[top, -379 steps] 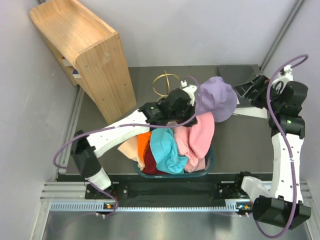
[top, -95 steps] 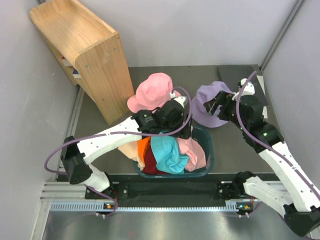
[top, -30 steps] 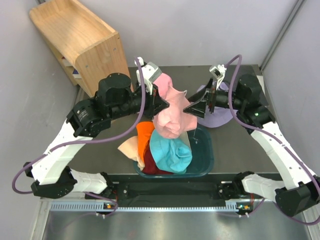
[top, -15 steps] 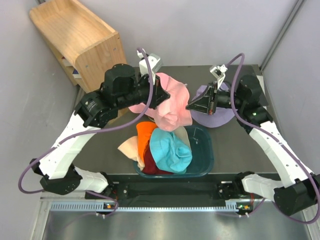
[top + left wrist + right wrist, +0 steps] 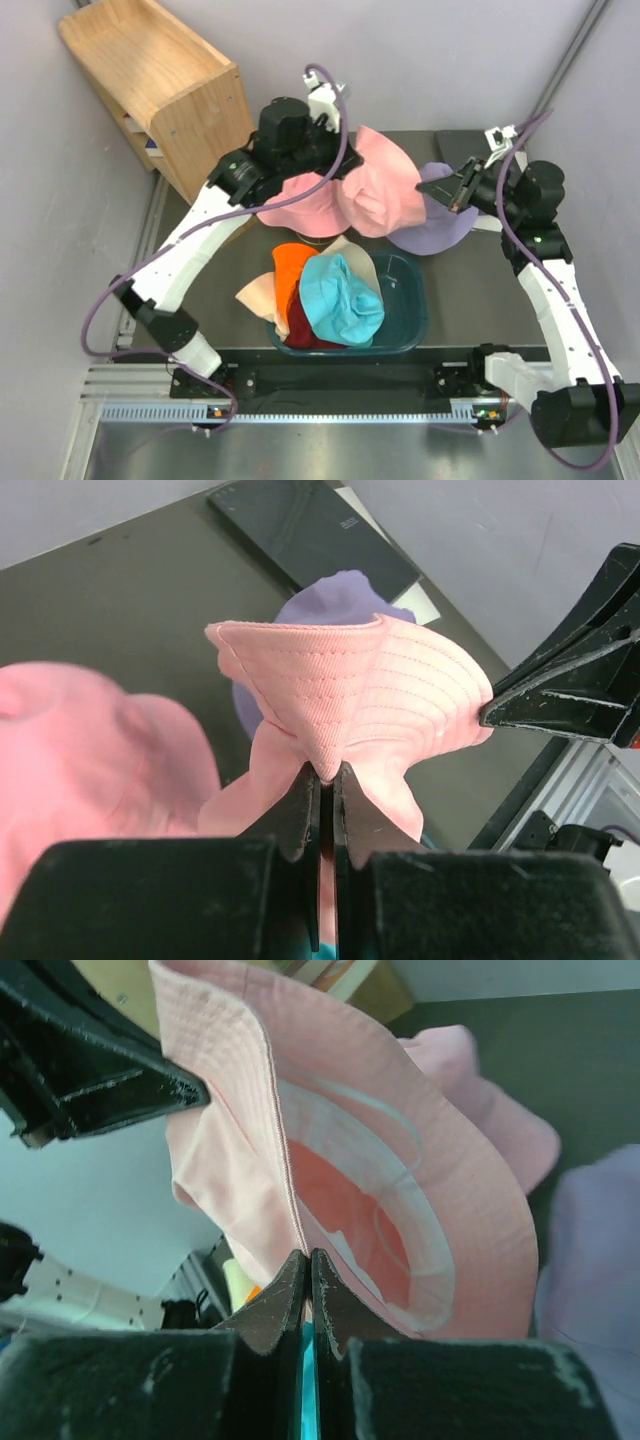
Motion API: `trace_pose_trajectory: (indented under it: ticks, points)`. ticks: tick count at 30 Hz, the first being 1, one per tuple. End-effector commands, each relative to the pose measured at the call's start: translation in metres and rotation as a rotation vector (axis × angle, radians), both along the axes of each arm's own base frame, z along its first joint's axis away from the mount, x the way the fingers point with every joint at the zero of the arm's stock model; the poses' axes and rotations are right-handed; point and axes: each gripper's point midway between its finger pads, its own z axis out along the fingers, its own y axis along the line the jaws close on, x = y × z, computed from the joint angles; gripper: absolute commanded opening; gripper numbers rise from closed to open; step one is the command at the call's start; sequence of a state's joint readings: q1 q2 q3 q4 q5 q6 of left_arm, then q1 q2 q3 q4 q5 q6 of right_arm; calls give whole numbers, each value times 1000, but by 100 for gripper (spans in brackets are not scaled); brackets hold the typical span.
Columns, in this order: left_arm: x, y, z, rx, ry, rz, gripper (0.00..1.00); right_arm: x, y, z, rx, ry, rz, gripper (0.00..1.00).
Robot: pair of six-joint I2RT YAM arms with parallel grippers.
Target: Stack the hats
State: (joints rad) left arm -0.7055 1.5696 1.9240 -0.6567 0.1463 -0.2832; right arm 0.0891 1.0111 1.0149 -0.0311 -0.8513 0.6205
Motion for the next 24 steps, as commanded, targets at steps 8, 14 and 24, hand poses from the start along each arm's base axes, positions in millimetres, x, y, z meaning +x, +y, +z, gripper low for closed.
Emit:
trace_pose_trajectory:
  ticks: [8, 14, 24]
  points:
    - [67, -46, 3, -92, 72, 59, 0, 42, -68, -31, 68, 200, -289, 0]
    - [82, -67, -14, -153, 130, 25, 0, 54, -93, -38, 85, 232, -417, 0]
    - [118, -109, -32, -278, 116, -19, 0, 67, -144, -67, 63, 320, -670, 0]
